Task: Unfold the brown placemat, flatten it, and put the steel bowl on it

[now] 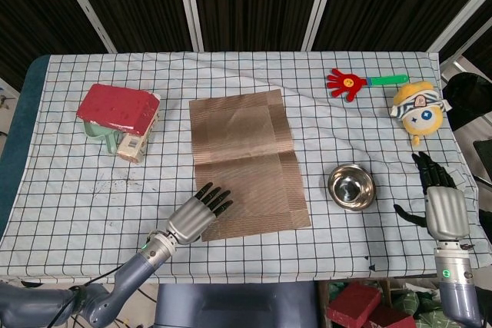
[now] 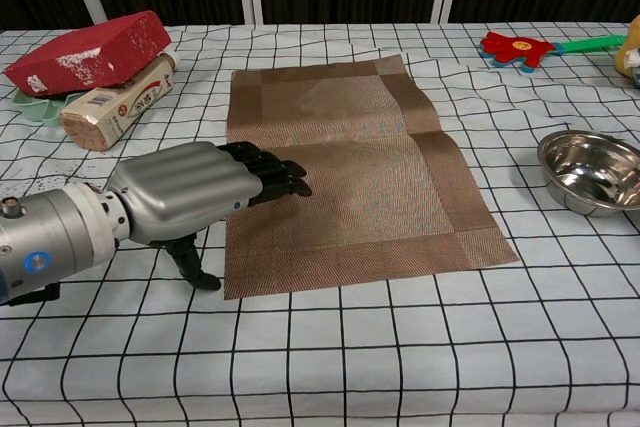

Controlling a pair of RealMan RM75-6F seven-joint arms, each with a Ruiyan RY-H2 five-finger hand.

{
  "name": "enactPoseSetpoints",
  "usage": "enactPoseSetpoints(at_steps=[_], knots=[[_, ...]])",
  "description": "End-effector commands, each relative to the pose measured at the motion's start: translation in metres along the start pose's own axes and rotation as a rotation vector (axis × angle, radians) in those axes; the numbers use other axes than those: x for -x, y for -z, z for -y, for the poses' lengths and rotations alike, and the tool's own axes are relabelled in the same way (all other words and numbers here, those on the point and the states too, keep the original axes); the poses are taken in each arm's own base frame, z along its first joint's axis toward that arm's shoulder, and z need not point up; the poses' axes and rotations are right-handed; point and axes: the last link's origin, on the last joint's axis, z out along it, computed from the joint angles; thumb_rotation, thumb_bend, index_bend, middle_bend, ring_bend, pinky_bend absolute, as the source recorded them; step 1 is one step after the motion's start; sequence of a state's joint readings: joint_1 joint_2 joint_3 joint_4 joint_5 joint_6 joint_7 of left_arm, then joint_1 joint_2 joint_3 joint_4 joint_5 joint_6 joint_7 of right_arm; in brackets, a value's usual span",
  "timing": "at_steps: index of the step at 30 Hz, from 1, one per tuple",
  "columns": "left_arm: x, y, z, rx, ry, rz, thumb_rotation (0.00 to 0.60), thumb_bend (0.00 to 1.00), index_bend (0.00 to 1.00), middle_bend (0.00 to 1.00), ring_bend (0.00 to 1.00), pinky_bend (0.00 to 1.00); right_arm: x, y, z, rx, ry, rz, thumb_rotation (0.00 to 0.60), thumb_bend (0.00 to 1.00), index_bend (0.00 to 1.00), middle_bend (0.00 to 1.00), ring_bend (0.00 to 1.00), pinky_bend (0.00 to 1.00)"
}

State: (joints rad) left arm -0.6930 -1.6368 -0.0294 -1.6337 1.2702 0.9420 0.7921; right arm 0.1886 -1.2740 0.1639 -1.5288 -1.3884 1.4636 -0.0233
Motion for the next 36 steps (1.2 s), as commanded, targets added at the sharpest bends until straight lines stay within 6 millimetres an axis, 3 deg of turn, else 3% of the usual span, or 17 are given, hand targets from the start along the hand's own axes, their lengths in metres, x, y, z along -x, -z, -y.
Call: enactPoseSetpoints(at_steps=[1, 17, 24, 36], knots=[[0.001, 0.0, 0.0, 0.0, -0.003, 0.005, 0.6, 0.0, 0.09, 0.0, 0.0, 0.06, 0.0, 0.0, 0.0, 0.001, -0.001, 0.0, 0.6, 0.08, 0.08, 0.05, 0.11, 0.21], [0.008, -0.007, -0.005, 0.0, -0.017, 0.006, 0.6, 0.01, 0.09, 0.01, 0.0, 0.06, 0.001, -0.001, 0.0, 0.011, -0.006, 0.004, 0.6, 0.08, 0.08, 0.05, 0.11, 0.21], [0.007, -0.01, -0.011, 0.027, -0.013, -0.047, 0.6, 0.12, 0.09, 0.02, 0.0, 0.06, 0.0, -0.001, -0.001, 0.016, -0.011, 0.006, 0.6, 0.08, 0.08, 0.05, 0.11, 0.21], [0.005, -0.012, -0.009, 0.041, -0.018, -0.135, 0.6, 0.21, 0.11, 0.03, 0.0, 0.06, 0.001, -0.001, 0.0, 0.022, -0.018, 0.016, 0.6, 0.08, 0.08, 0.05, 0.11, 0.21]])
